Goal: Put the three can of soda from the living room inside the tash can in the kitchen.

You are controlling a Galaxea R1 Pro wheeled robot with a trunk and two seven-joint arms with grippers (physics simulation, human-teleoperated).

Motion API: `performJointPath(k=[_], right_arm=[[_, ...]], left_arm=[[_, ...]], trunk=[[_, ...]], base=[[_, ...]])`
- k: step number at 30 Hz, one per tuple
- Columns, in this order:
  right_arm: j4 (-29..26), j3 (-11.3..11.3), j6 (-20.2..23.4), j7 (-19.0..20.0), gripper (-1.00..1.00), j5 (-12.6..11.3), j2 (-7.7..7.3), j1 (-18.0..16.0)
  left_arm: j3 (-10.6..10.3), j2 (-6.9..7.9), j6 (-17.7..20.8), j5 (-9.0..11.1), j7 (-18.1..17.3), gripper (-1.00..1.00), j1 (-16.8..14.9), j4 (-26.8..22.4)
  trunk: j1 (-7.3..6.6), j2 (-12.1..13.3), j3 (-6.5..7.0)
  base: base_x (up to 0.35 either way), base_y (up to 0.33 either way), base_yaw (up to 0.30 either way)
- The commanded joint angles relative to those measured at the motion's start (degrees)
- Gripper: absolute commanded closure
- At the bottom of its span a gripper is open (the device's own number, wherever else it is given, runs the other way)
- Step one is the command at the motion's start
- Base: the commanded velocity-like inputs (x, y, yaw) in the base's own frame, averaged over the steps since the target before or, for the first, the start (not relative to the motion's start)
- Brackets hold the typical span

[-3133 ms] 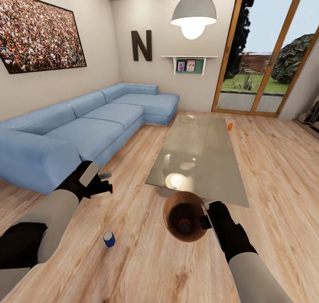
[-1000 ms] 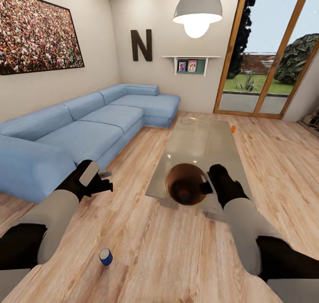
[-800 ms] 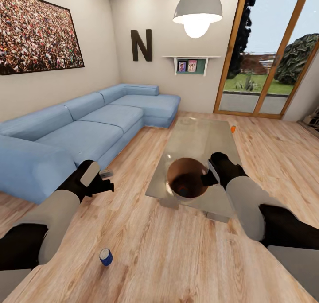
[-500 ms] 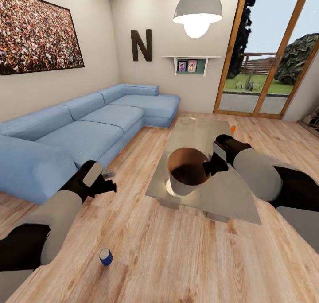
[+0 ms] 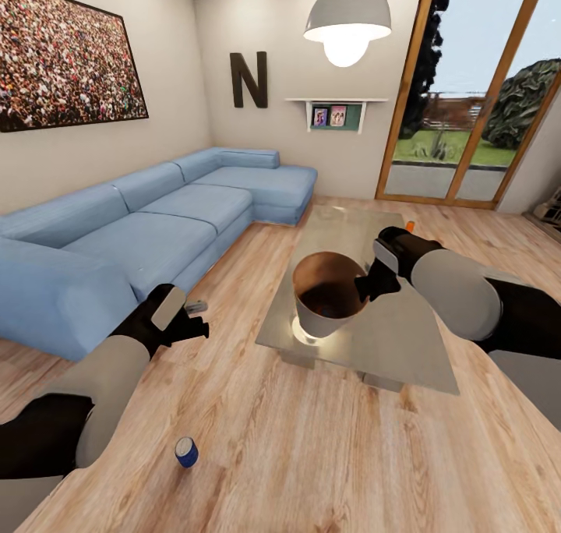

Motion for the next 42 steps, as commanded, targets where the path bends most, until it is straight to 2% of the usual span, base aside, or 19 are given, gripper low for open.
performJointPath(k=[1, 5, 7, 8, 9, 19, 24, 28, 30, 37, 42], right_arm=[[-0.05, -0.73, 0.00, 0.11, 1.00, -0.50, 0.01, -0.04], [-0.03, -2.18, 0.00, 0.11, 1.00, -0.50, 0.09, 0.00], [-0.04, -4.50, 0.00, 0.11, 1.00, -0.51, 0.13, 0.11], [-0.08, -6.93, 0.00, 0.08, 1.00, -0.51, 0.18, 0.25], [-0.09, -7.30, 0.00, 0.07, 1.00, -0.51, 0.21, 0.29], [-0.18, -8.96, 0.00, 0.07, 1.00, -0.56, 0.48, 2.18], [-0.19, -12.11, 0.00, 0.03, 1.00, -0.59, 0.44, 4.70], [-0.24, -13.54, 0.00, 0.03, 1.00, -0.59, 0.32, 7.08], [-0.27, -14.29, 0.00, 0.02, 1.00, -0.59, -0.12, 10.13], [-0.28, -14.63, 0.00, 0.02, 1.00, -0.59, -1.38, 14.47], [-0.28, -14.67, 0.00, 0.02, 1.00, -0.59, -1.64, 16.50]], left_arm=[[0.00, -0.01, -0.01, -0.02, 0.00, -1.00, 0.00, 0.00], [-0.01, -0.03, -0.09, -0.01, -0.02, -1.00, 0.00, 0.00], [-0.02, -0.03, -0.19, -0.01, -0.04, -1.00, 0.00, 0.00], [-0.02, -0.03, -0.25, -0.03, -0.06, -1.00, 0.00, 0.01], [-0.02, -0.04, -0.26, -0.04, -0.07, -1.00, 0.00, 0.01], [-0.02, -0.01, -0.36, -0.05, -0.09, -1.00, 0.00, 0.01], [-0.02, 0.02, -0.38, -0.04, -0.09, -1.00, 0.00, 0.01], [-0.02, 0.04, -0.38, -0.07, -0.09, -1.00, 0.00, 0.01], [-0.02, 0.05, -0.38, -0.08, -0.07, -1.00, 0.00, 0.01], [-0.02, -0.03, -0.43, -0.03, -0.03, -1.00, 0.00, -0.10], [-0.02, -0.03, -0.46, -0.01, -0.01, -1.00, 0.00, -0.23]], trunk=[[0.00, 0.00, 0.01], [0.00, 0.00, 0.01], [0.00, 0.00, 0.01], [0.00, 0.00, 0.01], [0.00, 0.00, 0.01], [0.00, 0.00, 0.01], [0.00, 0.00, 0.01], [0.00, 0.00, 0.01], [0.00, 0.00, 0.01], [0.00, 0.00, 0.01], [0.00, 0.00, 0.01]], base=[[0.000, 0.000, 0.000], [0.000, 0.000, 0.000], [0.000, 0.000, 0.000], [0.000, 0.000, 0.000], [0.000, 0.000, 0.000], [0.000, 0.000, 0.000], [0.000, 0.000, 0.000], [0.000, 0.000, 0.000], [0.000, 0.000, 0.000], [0.000, 0.000, 0.000], [0.000, 0.000, 0.000]])
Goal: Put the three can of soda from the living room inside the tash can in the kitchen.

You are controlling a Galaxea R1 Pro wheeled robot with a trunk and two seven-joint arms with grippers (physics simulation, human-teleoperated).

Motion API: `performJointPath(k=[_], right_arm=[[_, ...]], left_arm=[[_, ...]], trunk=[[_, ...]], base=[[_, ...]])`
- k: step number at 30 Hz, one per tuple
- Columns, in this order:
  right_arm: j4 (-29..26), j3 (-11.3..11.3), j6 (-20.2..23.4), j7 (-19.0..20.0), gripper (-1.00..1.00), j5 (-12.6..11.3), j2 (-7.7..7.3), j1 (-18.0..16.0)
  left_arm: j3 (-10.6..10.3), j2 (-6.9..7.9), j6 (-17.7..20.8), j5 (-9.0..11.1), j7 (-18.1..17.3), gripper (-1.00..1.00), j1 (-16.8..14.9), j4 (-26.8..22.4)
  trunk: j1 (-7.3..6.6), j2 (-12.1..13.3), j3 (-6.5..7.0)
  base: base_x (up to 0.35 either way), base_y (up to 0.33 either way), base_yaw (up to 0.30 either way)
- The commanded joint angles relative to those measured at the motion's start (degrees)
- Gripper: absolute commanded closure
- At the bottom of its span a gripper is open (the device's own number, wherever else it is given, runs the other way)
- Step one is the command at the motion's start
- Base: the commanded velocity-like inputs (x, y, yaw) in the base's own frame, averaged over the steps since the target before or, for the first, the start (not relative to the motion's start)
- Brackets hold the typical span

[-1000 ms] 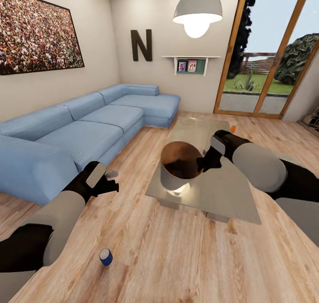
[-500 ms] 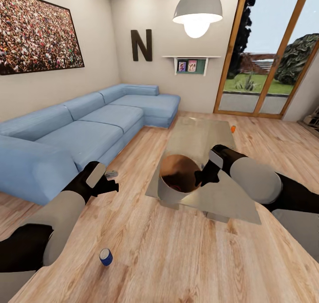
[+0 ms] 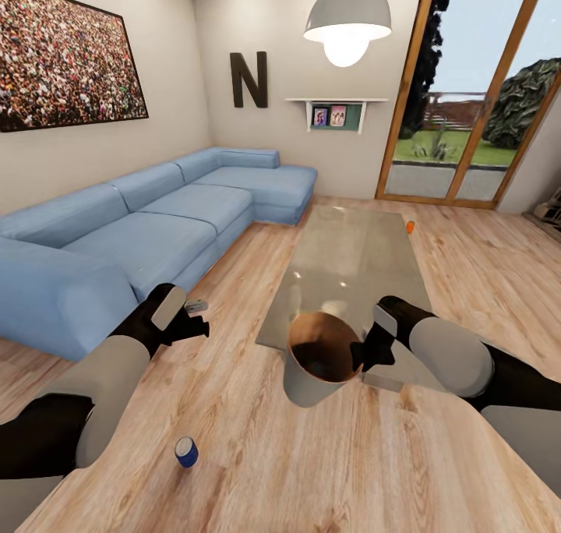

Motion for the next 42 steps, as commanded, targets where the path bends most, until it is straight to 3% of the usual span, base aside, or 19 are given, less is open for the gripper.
performJointPath(k=[1, 42], right_arm=[[-0.04, -1.27, 0.00, 0.15, 1.00, -1.25, -0.02, 0.19], [-0.04, -1.19, 0.00, 0.15, 1.00, -1.25, -0.01, 1.91]], left_arm=[[0.00, -0.02, -0.01, 0.00, 0.00, -1.00, 0.00, 0.00], [-0.44, -0.18, -1.04, 0.01, -0.03, -1.00, 0.00, 0.10]], trunk=[[0.00, 0.00, 0.01], [0.00, 0.00, 0.01]], base=[[0.000, 0.000, 0.000], [0.000, 0.000, 0.000]])
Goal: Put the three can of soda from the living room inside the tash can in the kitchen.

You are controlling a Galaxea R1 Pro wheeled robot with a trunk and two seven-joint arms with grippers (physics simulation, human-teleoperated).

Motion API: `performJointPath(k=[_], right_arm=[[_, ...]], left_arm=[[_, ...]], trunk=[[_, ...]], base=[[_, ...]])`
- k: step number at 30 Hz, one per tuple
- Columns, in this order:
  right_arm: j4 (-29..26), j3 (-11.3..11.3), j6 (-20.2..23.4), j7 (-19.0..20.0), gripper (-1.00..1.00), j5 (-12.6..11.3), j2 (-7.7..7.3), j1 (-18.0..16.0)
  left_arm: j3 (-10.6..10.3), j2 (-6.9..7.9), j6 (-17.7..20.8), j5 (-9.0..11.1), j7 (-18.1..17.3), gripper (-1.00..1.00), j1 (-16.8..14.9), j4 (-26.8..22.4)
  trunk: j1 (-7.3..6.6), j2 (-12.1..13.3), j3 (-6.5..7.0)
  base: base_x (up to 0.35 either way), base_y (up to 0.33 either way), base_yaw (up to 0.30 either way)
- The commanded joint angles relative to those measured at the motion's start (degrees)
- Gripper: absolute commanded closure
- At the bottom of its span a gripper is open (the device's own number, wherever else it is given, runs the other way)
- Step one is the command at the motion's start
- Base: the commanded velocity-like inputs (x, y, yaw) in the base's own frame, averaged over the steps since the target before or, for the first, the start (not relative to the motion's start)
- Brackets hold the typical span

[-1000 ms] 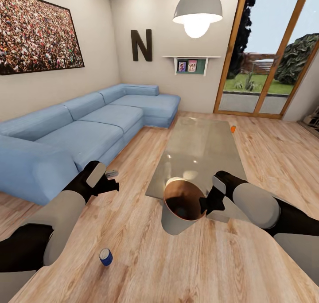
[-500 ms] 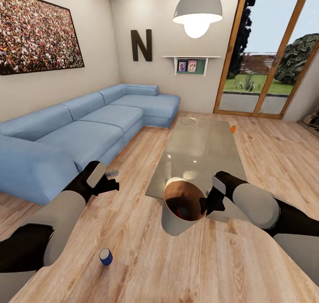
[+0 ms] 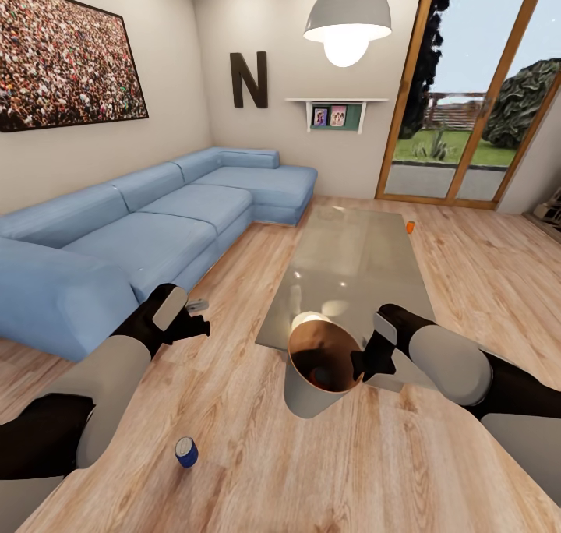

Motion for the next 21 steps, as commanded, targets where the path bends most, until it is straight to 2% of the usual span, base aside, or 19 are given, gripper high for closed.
performJointPath(k=[1, 12, 21], right_arm=[[-0.01, -1.26, 0.01, 0.19, 1.00, -1.37, -0.01, -0.01], [-0.01, -1.18, 0.01, 0.19, 1.00, -1.37, 0.09, 0.02], [-0.01, -1.17, 0.01, 0.14, 1.00, -1.37, 0.19, 1.04]], left_arm=[[0.00, 0.00, -0.02, 0.00, -0.02, -1.00, 0.00, -0.01], [0.00, -0.01, -0.12, 0.00, 0.01, -1.00, 0.06, -0.30], [0.00, 0.06, -0.65, 0.00, 0.11, -1.00, 0.05, 0.28]], trunk=[[0.00, 0.00, 0.01], [0.00, 0.00, 0.01], [-1.98, 3.61, 1.59]], base=[[0.000, 0.000, 0.000], [0.000, 0.000, 0.000], [0.000, 0.000, 0.000]])
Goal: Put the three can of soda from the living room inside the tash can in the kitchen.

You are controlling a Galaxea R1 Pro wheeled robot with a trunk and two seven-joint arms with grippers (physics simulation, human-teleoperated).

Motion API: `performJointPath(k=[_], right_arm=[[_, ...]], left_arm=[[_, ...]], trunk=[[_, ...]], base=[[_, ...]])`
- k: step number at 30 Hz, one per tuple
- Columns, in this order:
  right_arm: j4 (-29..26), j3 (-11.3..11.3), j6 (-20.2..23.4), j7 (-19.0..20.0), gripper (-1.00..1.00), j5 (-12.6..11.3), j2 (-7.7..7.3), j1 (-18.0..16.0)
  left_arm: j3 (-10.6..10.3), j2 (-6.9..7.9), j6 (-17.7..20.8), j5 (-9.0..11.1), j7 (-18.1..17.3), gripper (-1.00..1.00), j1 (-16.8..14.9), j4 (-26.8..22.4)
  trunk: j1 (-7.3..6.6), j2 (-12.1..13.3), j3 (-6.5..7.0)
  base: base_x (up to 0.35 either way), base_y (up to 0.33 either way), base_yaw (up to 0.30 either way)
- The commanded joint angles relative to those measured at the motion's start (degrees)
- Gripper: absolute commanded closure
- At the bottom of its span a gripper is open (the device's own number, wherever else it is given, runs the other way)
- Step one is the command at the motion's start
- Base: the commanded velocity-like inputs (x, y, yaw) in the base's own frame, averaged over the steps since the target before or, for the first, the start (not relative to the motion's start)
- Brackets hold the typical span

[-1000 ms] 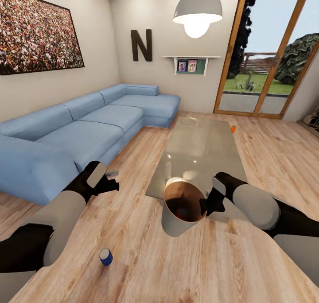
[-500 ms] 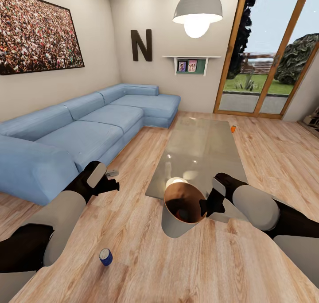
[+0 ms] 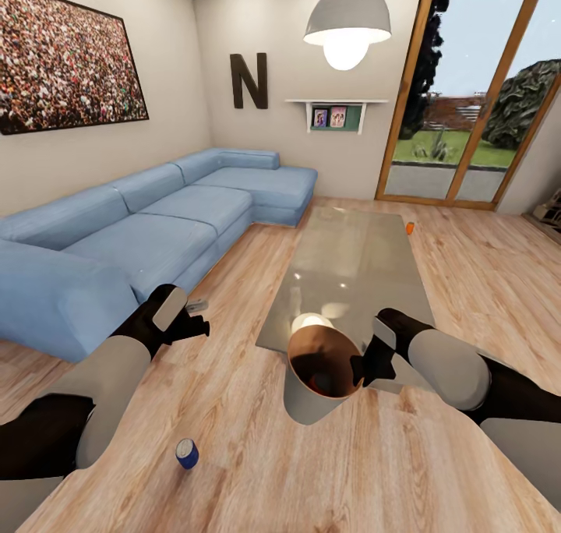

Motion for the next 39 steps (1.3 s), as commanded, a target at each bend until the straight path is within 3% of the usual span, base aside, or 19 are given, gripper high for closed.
performJointPath(k=[1, 16, 24, 39], right_arm=[[-0.04, -1.43, 0.00, 0.18, 1.00, -1.35, 0.00, 0.00], [-0.04, -1.43, 0.00, 0.16, 1.00, -1.35, 0.24, 0.61], [-0.04, -1.43, 0.00, 0.15, 1.00, -1.35, 0.22, 0.62], [-0.04, -1.36, 0.00, 0.15, 1.00, -1.35, 0.37, 0.62]], left_arm=[[0.00, 0.00, -0.03, 0.00, 0.00, -1.00, 0.01, 0.01], [-0.07, 0.03, -0.10, 0.00, -0.13, -1.00, 0.01, 0.02], [-0.09, -0.01, -1.02, 0.02, -0.11, -1.00, 0.03, -0.03], [-0.09, 0.02, -2.34, 0.08, -0.23, -1.00, 0.03, 0.01]], trunk=[[-0.23, 0.41, 0.16], [-3.52, 6.43, 1.71], [-3.52, 6.43, 1.00], [-0.23, 0.41, -3.03]], base=[[0.000, 0.000, 0.000], [0.000, 0.000, 0.000], [0.000, 0.000, 0.000], [0.000, 0.000, 0.000]])
